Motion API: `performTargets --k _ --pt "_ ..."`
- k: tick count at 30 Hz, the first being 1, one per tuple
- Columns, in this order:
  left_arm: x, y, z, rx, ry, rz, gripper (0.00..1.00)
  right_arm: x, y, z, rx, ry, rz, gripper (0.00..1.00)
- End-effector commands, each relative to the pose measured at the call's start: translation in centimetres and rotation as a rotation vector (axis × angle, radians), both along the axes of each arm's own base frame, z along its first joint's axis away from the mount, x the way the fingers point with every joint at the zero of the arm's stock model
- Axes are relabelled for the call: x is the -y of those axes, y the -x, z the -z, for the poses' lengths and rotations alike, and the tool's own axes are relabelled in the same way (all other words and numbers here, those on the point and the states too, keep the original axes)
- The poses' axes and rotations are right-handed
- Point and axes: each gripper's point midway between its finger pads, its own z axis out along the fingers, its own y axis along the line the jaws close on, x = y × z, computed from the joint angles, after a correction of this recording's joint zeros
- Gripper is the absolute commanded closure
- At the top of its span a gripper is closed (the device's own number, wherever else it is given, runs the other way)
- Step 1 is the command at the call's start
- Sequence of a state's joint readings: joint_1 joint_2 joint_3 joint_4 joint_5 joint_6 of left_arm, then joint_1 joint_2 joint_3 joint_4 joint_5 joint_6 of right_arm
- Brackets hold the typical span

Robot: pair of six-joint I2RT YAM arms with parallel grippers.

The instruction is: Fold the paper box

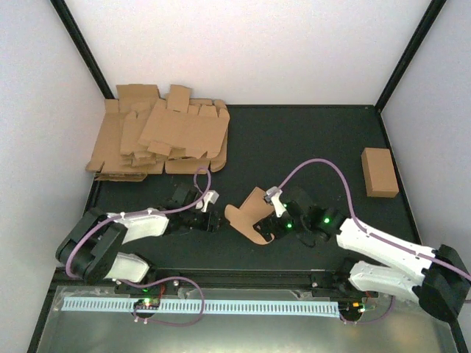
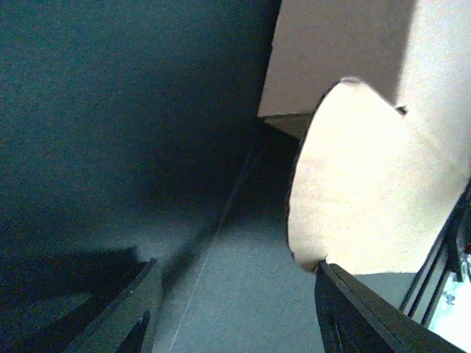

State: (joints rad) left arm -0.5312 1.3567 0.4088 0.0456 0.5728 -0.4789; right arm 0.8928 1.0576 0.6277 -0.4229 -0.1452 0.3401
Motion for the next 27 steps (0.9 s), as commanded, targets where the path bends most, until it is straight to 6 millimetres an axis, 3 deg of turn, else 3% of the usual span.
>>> performTargets --k 1,5,11,14,17,21,27 --pt "0.2 -1.1 0.6 0.046 0.01 -0.016 0.4 1.4 -1.4 -1.4 0.074 0.034 0.092 0.07" --pt "0.3 -1.7 1.5 0.031 0.0 -0.029 0.4 2.1 -2.6 -1.5 0.095 0.065 0.158 0.06" --pt "0.8 -2.1 1.2 0.044 0.019 -0.028 0.4 3.1 -4.5 -1.6 0.1 0.084 0.247 0.03" --pt "0.9 -2.0 0.1 0.076 0.044 -0.017 0.39 4.2 -5.8 -1.6 0.062 0.05 0.296 0.02" --pt "1.6 -1.6 -2.2 0.125 0.123 0.02 0.35 4.6 -6.9 -1.7 0.032 -0.014 0.308 0.01" --pt "2.8 -0.4 -4.7 0.153 0.217 0.079 0.31 5.1 -7.7 -0.6 -0.016 0.002 0.316 0.0" --pt "1.6 0.7 -5.7 0.324 0.112 0.112 0.31 5.7 -7.8 -0.2 -0.021 -0.003 0.332 0.01"
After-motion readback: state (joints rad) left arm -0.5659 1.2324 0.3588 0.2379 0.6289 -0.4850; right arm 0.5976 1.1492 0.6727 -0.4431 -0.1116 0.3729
